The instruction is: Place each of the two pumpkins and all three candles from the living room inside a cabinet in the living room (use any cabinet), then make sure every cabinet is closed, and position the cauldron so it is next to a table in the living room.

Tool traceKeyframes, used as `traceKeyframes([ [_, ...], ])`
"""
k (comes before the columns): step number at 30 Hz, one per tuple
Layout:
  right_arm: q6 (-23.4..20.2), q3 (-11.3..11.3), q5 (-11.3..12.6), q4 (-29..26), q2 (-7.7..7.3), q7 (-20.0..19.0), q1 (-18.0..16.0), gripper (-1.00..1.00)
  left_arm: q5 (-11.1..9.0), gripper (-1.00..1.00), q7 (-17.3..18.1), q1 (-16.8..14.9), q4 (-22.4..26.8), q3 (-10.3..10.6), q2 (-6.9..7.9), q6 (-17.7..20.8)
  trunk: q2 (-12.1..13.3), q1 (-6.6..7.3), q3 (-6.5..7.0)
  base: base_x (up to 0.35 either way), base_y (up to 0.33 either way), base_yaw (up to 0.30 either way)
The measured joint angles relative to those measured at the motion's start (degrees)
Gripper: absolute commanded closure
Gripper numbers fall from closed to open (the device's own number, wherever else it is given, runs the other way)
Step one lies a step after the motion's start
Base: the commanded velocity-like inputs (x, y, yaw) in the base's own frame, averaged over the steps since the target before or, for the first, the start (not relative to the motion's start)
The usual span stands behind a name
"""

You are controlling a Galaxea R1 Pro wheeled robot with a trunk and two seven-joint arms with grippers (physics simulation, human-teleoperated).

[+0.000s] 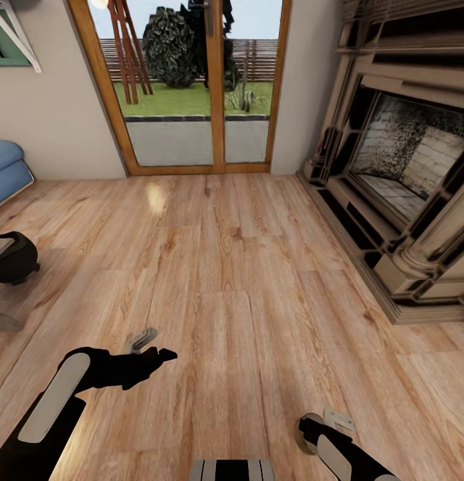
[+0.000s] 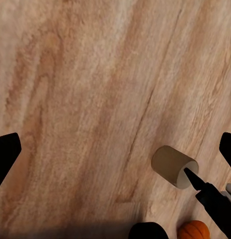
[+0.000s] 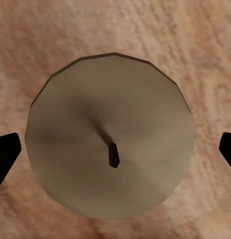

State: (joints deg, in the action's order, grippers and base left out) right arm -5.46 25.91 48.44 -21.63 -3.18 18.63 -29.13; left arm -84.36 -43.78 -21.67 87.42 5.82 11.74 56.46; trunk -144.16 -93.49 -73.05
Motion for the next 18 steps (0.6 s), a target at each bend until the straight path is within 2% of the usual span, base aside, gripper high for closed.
traceKeyframes([
  [4, 0.0, 0.0, 0.0, 0.0, 0.01, -0.1, 0.0, -1.0, 0.0, -1.0, 0.0, 0.0, 0.0, 0.0, 0.0, 0.0, 0.0, 0.0, 0.0, 0.0, 0.0, 0.0],
  [8, 0.1, 0.1, -0.1, -0.1, 0.03, -0.2, 0.0, -1.0, 0.0, -1.0, 0.0, 0.0, -0.1, 0.0, 0.0, 0.0, -0.1, -0.1, -0.87, 0.0, 0.0, 0.0],
  [18, 0.8, 0.1, 0.0, 0.1, 0.0, -1.5, 0.0, -1.0, 0.0, -1.0, 0.0, 0.0, -0.1, 0.0, 0.0, 0.0, -0.1, -0.1, -0.89, 0.0, 0.0, 0.0],
])
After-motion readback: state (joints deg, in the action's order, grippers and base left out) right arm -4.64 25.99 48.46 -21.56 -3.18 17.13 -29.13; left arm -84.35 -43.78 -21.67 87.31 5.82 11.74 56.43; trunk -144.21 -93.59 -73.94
